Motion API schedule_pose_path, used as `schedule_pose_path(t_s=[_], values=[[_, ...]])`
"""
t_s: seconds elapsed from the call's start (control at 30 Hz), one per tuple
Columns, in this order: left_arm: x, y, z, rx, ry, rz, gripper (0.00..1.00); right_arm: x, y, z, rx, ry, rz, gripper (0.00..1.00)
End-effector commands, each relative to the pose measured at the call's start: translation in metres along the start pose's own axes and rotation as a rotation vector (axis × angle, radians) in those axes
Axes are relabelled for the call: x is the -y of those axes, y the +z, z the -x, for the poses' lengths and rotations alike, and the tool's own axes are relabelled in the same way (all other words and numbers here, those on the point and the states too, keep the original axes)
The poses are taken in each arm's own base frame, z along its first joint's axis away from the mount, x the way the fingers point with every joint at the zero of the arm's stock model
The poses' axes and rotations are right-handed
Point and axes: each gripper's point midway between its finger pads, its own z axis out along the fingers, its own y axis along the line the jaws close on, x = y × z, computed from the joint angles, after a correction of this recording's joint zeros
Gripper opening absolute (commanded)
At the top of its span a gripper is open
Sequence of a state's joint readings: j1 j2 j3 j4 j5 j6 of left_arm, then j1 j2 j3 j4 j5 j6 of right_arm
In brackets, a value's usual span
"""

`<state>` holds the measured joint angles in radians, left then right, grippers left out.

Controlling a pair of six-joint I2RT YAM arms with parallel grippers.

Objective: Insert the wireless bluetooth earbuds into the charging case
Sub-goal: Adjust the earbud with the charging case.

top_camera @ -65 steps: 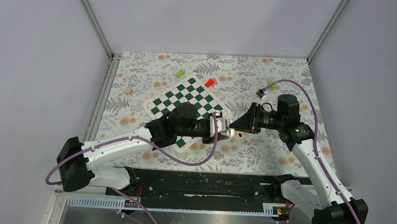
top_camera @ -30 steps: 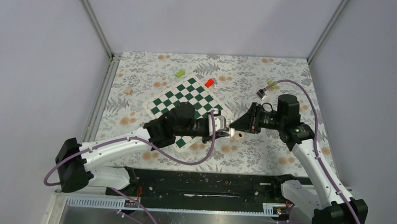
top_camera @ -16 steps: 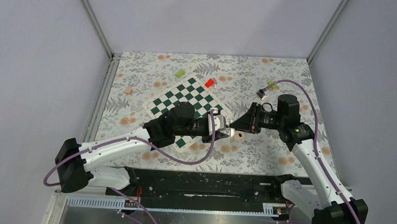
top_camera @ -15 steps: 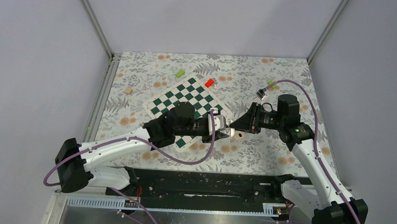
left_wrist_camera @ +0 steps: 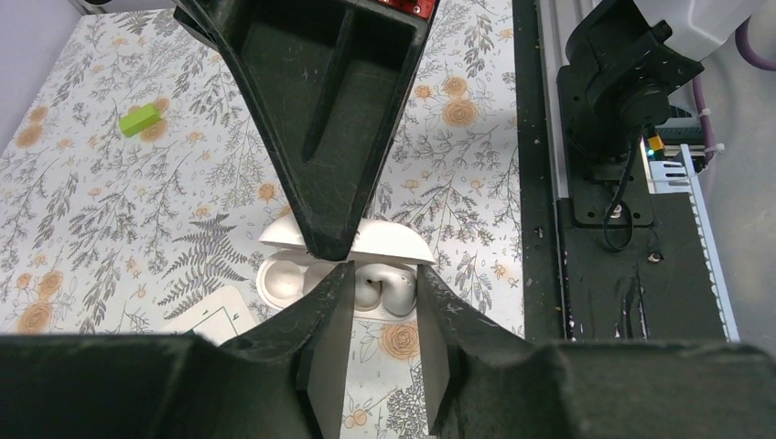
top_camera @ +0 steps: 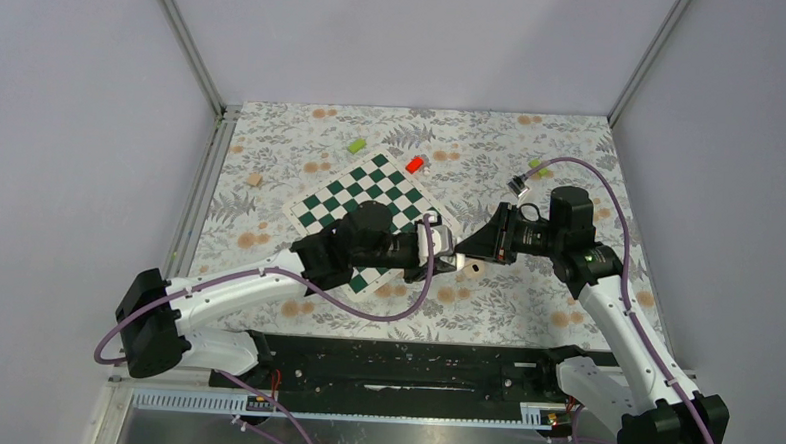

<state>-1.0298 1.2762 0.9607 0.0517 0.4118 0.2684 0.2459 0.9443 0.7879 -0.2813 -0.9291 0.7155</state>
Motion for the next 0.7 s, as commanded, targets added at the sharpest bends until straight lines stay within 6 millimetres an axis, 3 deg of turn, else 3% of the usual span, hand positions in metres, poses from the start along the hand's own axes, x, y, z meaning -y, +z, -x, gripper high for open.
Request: schedule_pose_path(t_s=[0.0,0.67], values=[[-0.006,0.000,0.031,0.087,0.015,0.007,0.28,-0.022,-0.006,0.008,0.021,-0.057,0.049,0.00],[-0.013,-0.015,0.032,0.117,0.001,0.059,0.16,-0.023,-0.004,0.009,0.020,-0.042,0.070,0.00]])
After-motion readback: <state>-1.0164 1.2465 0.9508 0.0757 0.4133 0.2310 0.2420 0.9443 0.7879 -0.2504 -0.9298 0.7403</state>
